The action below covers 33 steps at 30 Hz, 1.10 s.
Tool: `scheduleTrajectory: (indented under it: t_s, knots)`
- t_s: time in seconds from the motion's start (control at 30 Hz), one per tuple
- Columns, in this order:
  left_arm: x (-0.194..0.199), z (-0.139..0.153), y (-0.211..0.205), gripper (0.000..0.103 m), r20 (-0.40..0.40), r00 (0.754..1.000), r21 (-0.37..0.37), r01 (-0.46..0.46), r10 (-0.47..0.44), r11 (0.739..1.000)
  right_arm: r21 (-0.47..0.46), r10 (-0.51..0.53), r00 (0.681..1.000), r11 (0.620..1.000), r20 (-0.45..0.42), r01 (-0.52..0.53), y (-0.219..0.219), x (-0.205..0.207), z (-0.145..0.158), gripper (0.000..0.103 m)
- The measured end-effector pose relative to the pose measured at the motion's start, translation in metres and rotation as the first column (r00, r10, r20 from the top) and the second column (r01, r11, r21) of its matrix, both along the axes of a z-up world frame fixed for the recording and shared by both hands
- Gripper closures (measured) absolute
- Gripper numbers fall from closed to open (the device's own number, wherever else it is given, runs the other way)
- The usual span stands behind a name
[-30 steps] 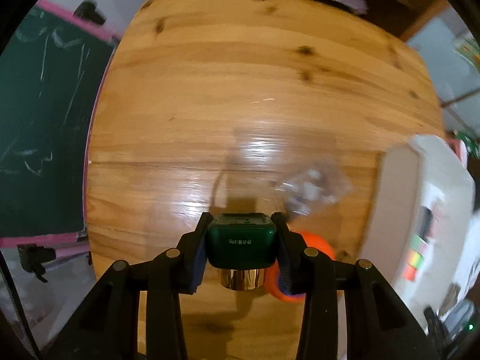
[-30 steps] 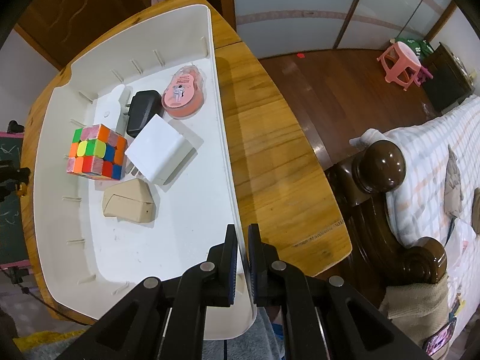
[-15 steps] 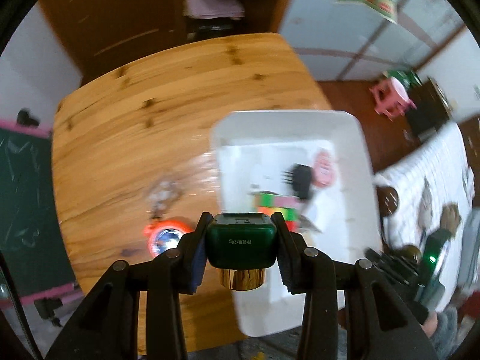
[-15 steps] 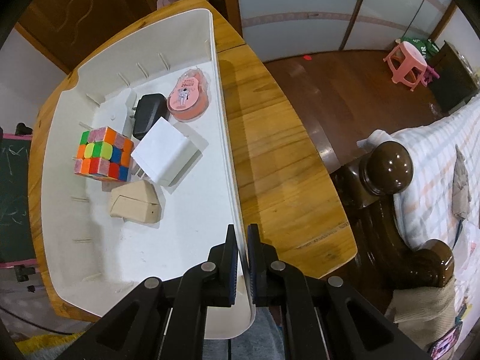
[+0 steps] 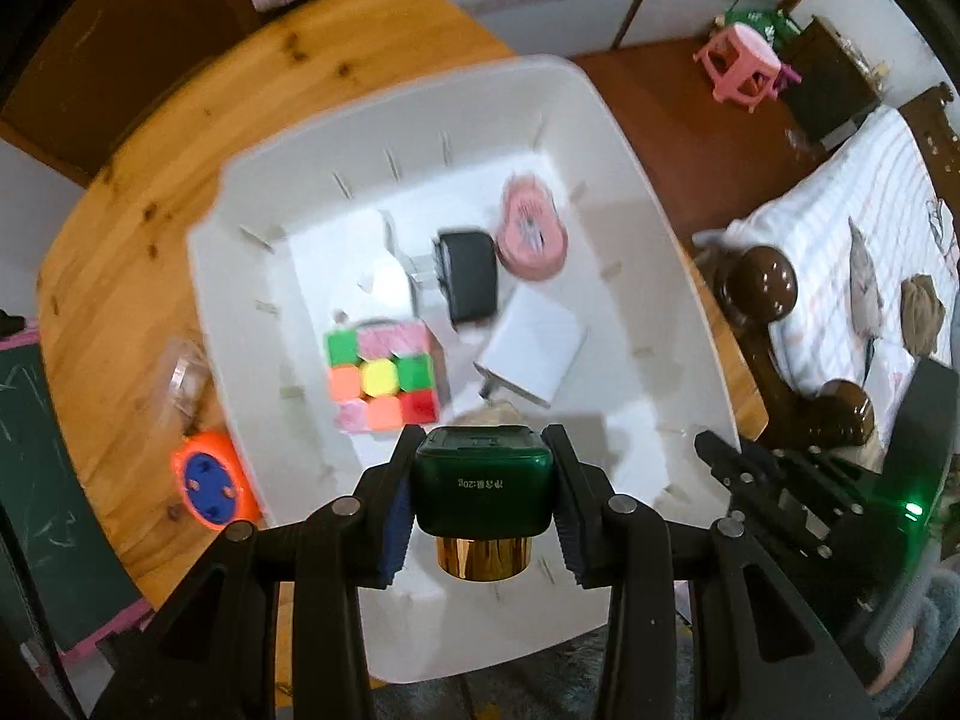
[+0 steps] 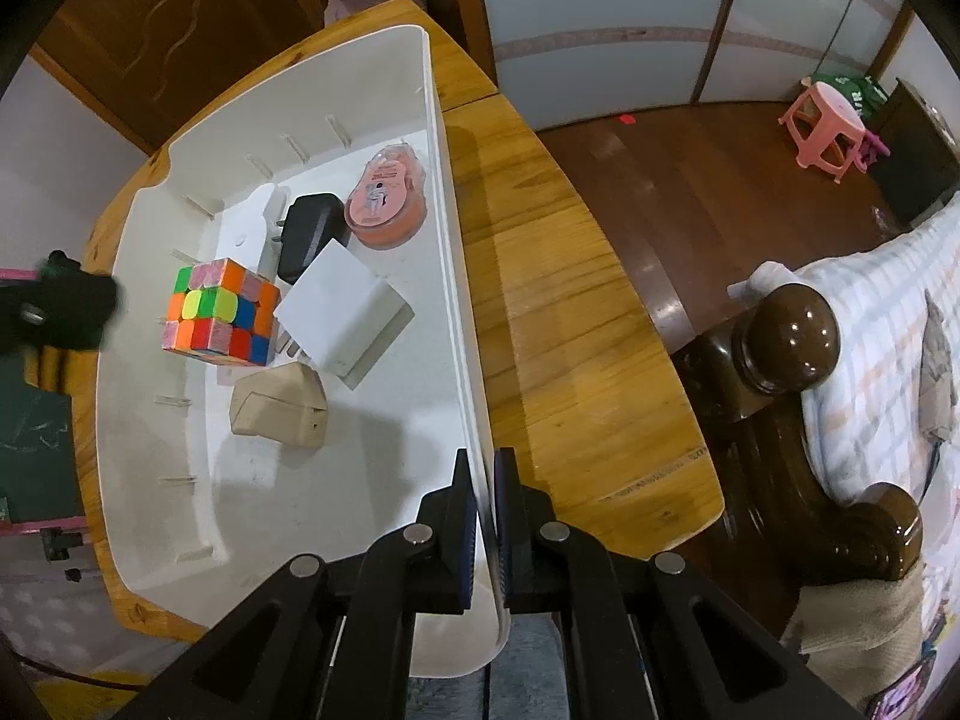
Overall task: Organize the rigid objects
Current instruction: 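Carry the green-capped cylinder into the tray and open the left gripper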
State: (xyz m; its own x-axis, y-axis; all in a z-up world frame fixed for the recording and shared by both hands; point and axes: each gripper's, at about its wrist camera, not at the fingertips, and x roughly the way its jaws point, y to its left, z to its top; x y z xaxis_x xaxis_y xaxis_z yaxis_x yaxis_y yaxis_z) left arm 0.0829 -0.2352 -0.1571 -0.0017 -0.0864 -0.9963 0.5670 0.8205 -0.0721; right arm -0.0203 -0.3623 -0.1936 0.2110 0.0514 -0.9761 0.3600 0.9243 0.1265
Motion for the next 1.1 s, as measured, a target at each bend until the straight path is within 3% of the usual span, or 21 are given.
scheduleTrajectory:
  t_s: [0.23,0.67,0.7,0.8,0.83,1.1]
  knots:
    - [-0.009,-0.032,-0.005,0.060,-0.060,0.998,0.058,-0.004,0.008,0.998,0.005,0.021,1.000,1.000,0.005,-0.021,0.000,0.000,0.000,0.098]
    - [-0.026,-0.059,-0.006,0.059,-0.070,0.997,0.159,0.027,-0.016,0.987,0.007,0.045,0.999,0.999,-0.001,-0.045,0.001,0.001,-0.001,0.098]
    - [-0.027,-0.057,-0.007,0.056,-0.055,0.998,0.165,0.028,-0.019,0.986,0.007,0.046,0.999,0.999,-0.001,-0.046,0.001,0.001,-0.001,0.098]
    - [-0.031,-0.049,-0.009,0.026,-0.011,0.999,0.174,0.036,-0.034,0.984,0.008,0.049,0.999,0.999,-0.002,-0.049,0.001,0.001,-0.001,0.098]
    - [-0.032,-0.046,-0.009,0.020,-0.001,0.999,0.170,0.037,-0.037,0.985,0.008,0.050,0.999,0.999,-0.002,-0.050,0.001,0.001,-0.001,0.098]
    - [-0.041,-0.023,-0.008,0.018,0.035,0.999,0.157,0.033,-0.039,0.987,0.016,0.051,0.999,0.999,-0.005,-0.051,0.000,0.001,-0.001,0.098]
